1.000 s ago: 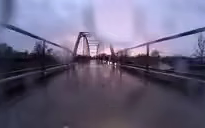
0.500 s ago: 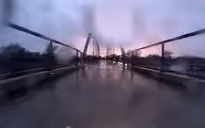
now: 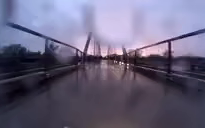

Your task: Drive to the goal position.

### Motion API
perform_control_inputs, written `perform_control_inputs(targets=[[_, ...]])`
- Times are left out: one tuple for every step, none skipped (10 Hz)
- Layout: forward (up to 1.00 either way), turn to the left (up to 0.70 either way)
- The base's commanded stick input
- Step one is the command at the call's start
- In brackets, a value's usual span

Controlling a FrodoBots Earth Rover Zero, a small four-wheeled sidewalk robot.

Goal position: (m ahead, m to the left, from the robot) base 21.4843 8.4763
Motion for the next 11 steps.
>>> perform_control_inputs(targets=[[0.7,0.0],[0.7,0.0],[0.7,0.0],[0.7,0.0],[0.7,0.0],[0.7,0.0],[0.7,0.0],[0.7,0.0],[0.7,0.0],[0.67,0.0],[0.64,0.0]])
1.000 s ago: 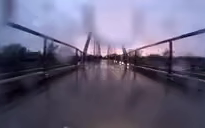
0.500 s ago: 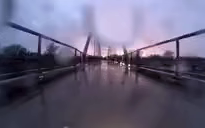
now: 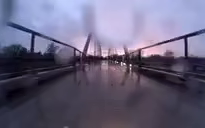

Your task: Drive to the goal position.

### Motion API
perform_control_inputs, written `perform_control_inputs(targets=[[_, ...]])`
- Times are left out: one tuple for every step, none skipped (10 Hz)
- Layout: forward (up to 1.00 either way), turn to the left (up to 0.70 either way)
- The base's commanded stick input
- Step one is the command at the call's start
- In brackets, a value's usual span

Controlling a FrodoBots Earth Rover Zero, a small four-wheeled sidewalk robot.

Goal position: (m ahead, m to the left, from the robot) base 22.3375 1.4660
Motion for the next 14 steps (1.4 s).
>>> perform_control_inputs(targets=[[0.62,0.0],[0.62,0.0],[0.62,0.0],[0.62,0.0],[0.6,0.0],[0.57,0.0],[0.56,0.0],[0.57,0.0],[0.57,0.0],[0.58,0.0],[0.67,0.0],[0.7,0.0],[0.7,0.0],[0.7,0.0]])
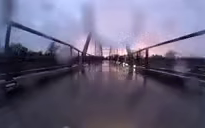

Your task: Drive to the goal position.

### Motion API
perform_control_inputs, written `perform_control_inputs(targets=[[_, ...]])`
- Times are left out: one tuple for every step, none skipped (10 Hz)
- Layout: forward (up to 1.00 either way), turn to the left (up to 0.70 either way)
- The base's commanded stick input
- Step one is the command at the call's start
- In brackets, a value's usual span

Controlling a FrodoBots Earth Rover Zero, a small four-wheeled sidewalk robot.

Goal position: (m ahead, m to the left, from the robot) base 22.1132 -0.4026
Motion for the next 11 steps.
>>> perform_control_inputs(targets=[[0.7,0.0],[0.7,0.0],[0.7,0.0],[0.7,0.0],[0.7,0.0],[0.7,0.0],[0.7,0.0],[0.7,0.0],[0.7,0.0],[0.7,0.0],[0.7,0.0]])
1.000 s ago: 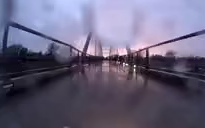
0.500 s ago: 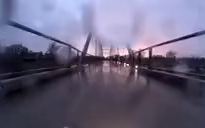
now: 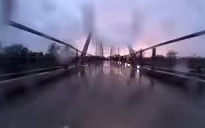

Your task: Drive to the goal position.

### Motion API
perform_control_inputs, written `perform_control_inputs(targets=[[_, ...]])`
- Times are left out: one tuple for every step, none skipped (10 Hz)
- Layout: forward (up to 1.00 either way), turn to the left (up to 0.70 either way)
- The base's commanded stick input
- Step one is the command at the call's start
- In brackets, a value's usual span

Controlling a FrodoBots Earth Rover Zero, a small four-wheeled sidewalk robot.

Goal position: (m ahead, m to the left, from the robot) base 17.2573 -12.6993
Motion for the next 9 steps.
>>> perform_control_inputs(targets=[[0.7,0.0],[0.7,0.0],[0.7,0.0],[0.7,0.0],[0.7,0.0],[0.7,0.0],[0.7,0.0],[0.7,0.0],[0.7,0.0]])
